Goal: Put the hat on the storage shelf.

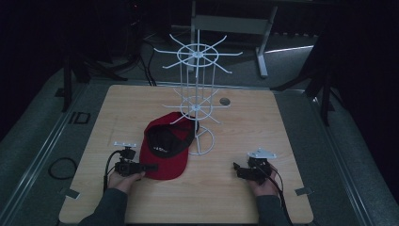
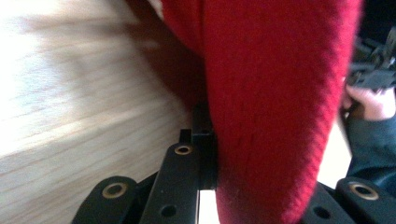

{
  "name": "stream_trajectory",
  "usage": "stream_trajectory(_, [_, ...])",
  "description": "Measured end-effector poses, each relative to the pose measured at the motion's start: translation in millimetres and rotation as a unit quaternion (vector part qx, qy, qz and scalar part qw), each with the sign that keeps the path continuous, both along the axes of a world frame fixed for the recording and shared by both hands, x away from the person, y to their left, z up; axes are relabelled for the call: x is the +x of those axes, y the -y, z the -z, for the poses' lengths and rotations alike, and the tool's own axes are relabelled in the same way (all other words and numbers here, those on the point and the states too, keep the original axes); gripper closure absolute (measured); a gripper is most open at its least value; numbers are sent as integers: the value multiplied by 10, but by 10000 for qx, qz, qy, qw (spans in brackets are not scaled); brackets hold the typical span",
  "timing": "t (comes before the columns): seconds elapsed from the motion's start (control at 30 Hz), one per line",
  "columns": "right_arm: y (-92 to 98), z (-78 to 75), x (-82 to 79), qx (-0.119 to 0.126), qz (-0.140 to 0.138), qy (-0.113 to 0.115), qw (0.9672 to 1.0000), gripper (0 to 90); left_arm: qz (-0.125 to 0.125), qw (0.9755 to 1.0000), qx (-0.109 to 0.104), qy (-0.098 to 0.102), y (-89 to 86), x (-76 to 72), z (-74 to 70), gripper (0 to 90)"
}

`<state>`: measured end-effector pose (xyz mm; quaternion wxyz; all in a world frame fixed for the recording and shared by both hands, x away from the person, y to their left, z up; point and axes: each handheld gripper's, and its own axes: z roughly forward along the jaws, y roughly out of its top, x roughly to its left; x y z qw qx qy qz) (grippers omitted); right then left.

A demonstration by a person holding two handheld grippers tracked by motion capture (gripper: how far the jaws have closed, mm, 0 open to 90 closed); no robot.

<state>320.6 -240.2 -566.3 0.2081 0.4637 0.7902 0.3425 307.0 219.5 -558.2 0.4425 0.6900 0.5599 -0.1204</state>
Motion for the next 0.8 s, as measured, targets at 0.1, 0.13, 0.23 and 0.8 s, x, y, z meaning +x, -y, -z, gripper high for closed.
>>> stream_trajectory(0.1, [0,0,0,0,0,-1,10000,225,-70,10000,19,58,-26,-8,-13,853])
stream_trajectory(0.13, [0,0,0,1,-1,-3,10000,225,-92,9999,26,91,-27,-12,-19,853])
stream_trajectory(0.23, [0,0,0,1,0,-2,10000,225,-228,9996,11,184,-29,-17,-36,854])
stream_trajectory(0.8, [0,0,0,0,1,0,10000,225,-996,9911,231,850,-170,-26,-209,854])
